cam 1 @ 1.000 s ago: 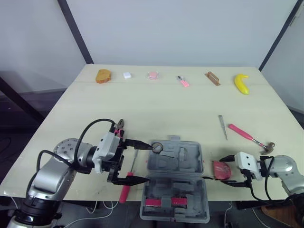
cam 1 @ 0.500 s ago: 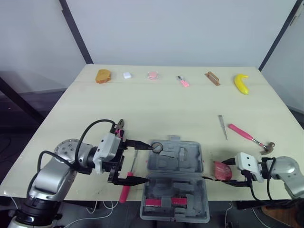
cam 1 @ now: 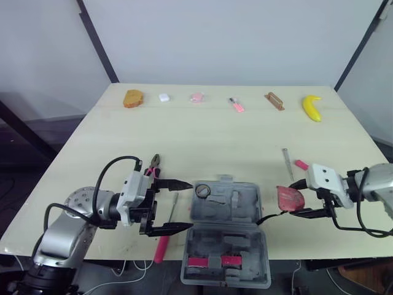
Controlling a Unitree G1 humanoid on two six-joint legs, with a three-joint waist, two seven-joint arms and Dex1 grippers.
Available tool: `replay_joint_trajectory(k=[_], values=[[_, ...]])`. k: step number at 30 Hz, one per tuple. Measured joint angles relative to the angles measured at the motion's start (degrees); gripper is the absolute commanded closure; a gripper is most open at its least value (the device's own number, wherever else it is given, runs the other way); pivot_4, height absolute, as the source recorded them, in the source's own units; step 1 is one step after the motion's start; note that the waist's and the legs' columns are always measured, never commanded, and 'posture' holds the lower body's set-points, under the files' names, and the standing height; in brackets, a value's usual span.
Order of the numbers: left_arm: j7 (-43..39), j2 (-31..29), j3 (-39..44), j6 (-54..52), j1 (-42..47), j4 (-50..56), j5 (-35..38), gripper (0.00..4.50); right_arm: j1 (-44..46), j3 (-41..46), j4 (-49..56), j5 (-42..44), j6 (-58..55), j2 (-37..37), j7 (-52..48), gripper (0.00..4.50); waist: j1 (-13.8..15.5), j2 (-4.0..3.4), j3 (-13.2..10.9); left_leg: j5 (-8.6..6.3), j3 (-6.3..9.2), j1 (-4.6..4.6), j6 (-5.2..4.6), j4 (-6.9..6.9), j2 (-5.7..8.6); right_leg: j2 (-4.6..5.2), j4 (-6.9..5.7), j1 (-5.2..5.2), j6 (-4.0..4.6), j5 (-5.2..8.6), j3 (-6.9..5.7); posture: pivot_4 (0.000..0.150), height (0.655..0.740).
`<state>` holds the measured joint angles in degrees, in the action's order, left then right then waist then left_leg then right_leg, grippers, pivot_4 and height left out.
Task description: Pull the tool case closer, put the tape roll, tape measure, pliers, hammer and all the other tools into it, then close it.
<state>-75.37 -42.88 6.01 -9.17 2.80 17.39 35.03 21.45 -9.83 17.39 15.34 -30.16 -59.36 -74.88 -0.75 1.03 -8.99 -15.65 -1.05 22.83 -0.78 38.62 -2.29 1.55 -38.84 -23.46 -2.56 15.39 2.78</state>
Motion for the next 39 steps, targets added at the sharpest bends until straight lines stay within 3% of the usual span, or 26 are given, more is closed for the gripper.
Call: replay_joint_trajectory(k=[4,10,16,29,39], values=[[2.03,0.18,1.09,-0.07,-1.49,0.06,0.01,0.0,8.46,-8.77,1.64,-5.7,-6.09,1.04,0.54,1.59,-0.01,0.0,0.0,0.0,0.03,0.02,0.0,0.0,0.01,0.01,0.0,-0.01,0.0,0.0,-0.05,0.15,0.74],[4.34,0.66,3.21,-0.12,-2.93,-0.01,0.12,0.0,22.07,-24.45,-0.57,-16.26,-12.93,8.79,0.56,1.59,-0.16,-0.02,-0.02,0.0,0.03,0.04,0.0,-0.01,0.0,0.02,-0.01,-0.06,0.01,0.0,-0.06,0.15,0.74],[5.11,0.59,5.04,-0.19,-4.68,0.01,0.14,0.0,28.48,-33.57,-4.8,-23.35,-19.44,16.02,1.74,1.59,-0.08,-0.02,-0.02,0.0,0.05,0.07,0.0,-0.01,0.03,0.1,0.0,-0.06,0.02,0.01,-0.14,0.15,0.74],[4.97,-0.62,5.76,-0.04,-5.78,0.03,-0.01,0.0,30.51,-40.72,-10.73,-29.8,-21.14,23.18,4.12,1.59,-0.28,-0.03,-0.02,0.0,0.07,0.07,0.0,-0.03,0.05,0.13,-0.01,-0.07,0.02,0.0,-0.19,0.15,0.74],[4.54,-0.68,5.93,-0.04,-7.87,1.31,0.01,0.0,29.9,-41.1,-15.73,-31.74,-19.32,24.93,5.44,1.59,-0.27,-0.03,-0.02,0.0,0.08,0.07,0.0,-0.03,0.05,0.13,-0.01,-0.06,0.02,0.0,-0.2,0.15,0.74]])
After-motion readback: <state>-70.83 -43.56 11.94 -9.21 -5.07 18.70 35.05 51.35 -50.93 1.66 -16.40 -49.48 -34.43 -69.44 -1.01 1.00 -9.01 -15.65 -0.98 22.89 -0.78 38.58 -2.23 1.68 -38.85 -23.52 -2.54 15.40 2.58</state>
